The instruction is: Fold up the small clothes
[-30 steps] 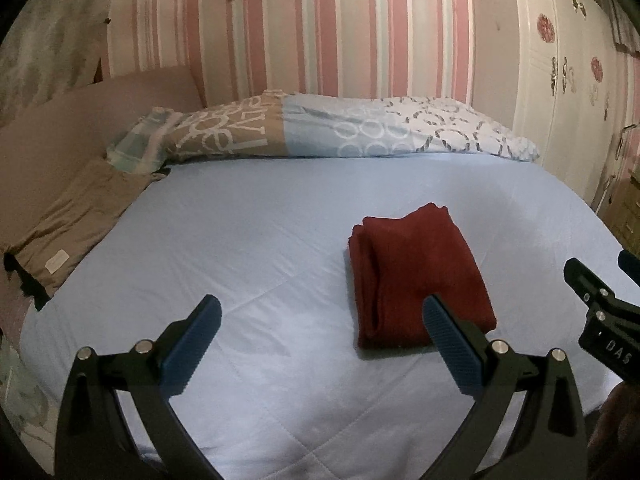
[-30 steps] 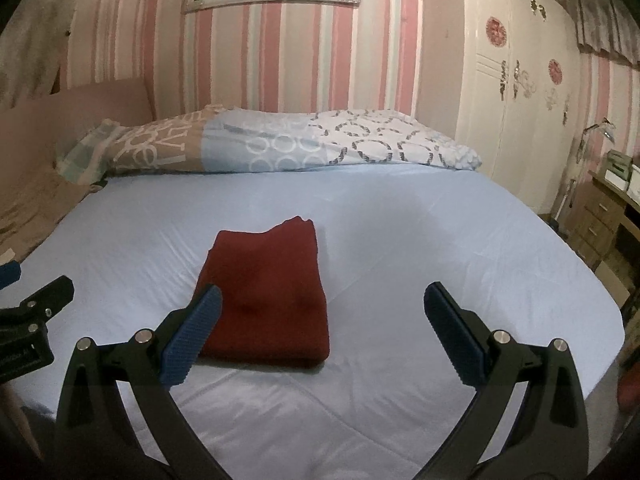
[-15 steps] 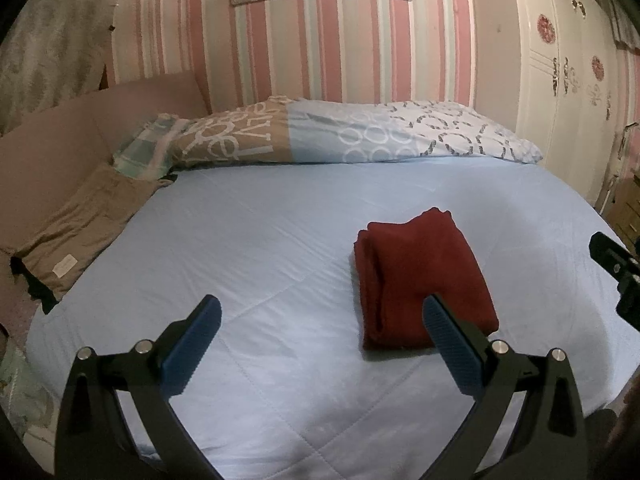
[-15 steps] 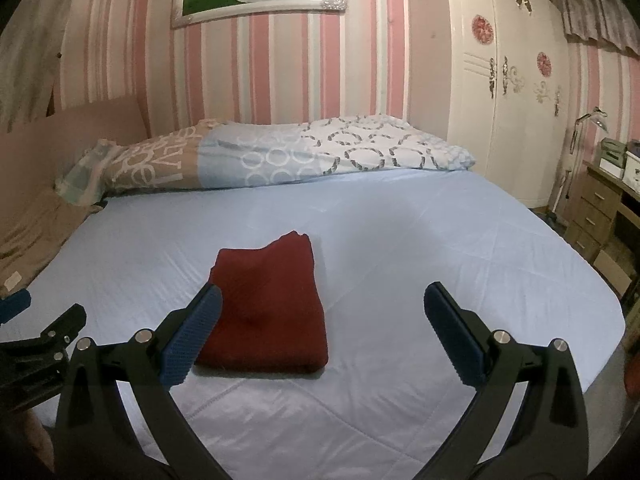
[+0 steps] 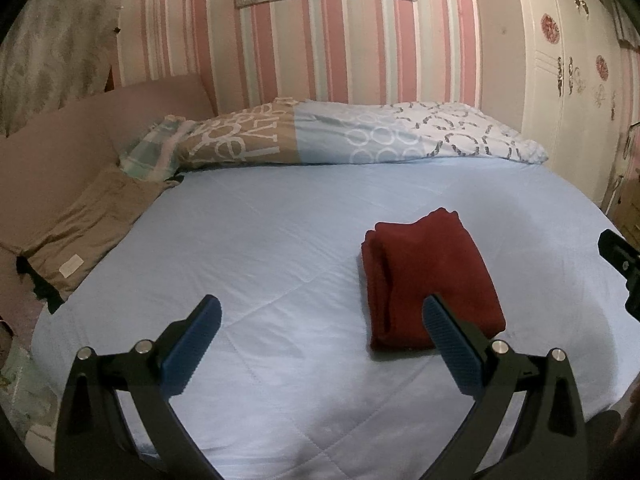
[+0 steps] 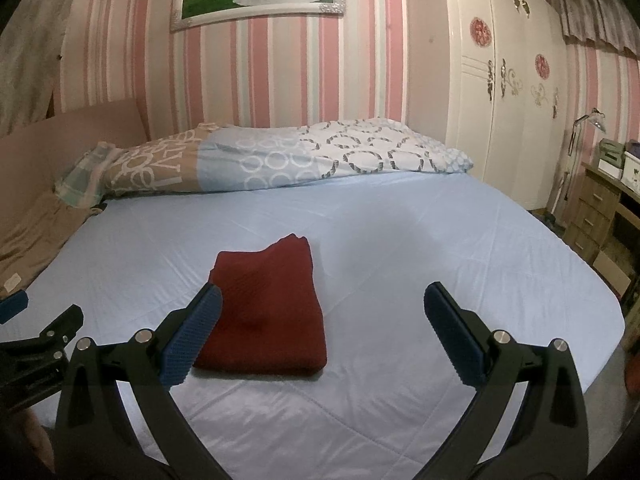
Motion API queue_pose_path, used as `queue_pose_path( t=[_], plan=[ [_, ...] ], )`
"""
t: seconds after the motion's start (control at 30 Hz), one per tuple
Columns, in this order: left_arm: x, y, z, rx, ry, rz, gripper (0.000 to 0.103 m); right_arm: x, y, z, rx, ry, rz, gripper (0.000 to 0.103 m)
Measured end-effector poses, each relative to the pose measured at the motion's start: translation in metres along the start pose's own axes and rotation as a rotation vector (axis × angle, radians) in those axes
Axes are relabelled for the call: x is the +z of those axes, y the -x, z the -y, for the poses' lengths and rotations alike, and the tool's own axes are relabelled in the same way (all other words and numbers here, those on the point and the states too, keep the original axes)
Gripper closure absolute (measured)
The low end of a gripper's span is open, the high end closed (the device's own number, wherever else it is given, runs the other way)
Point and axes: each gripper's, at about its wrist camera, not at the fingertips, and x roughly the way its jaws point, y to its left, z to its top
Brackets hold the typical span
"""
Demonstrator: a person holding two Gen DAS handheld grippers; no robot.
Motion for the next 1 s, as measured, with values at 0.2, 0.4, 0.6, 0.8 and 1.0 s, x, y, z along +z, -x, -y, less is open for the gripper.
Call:
queue_pose_path(
  t=[0.2, 0.4, 0.6, 0.8, 1.0],
  plan=[
    [-0.0006, 0.0015, -0.0010, 0.005, 0.001, 0.000, 0.002, 0.0006, -0.0005, 0.0009, -0.005, 0.002, 0.000, 0.003],
    [-0.0011, 0.0029, -0.0018, 0.003, 0.002, -0.002, 0.002, 0.0013, -0.0001, 0.0014, -0.005, 0.002, 0.002, 0.003],
    [-0.0027, 0.0040, -0.0021, 0.000, 0.004, -0.002, 0.002, 0.0014, -0.0006, 0.0004, -0.006, 0.000, 0.001, 0.003],
    [-0.0035, 0.0058, -0.0013, 0.001, 0.001, 0.000, 0.002, 0.0011, -0.0007, 0.0002, -0.007, 0.002, 0.001, 0.003],
    [-0.0034, 0.0061, -0.0004, 0.004, 0.002, -0.001, 0.002, 0.0009, -0.0013, 0.0001, 0.001, 0.003, -0.005, 0.003]
  ],
)
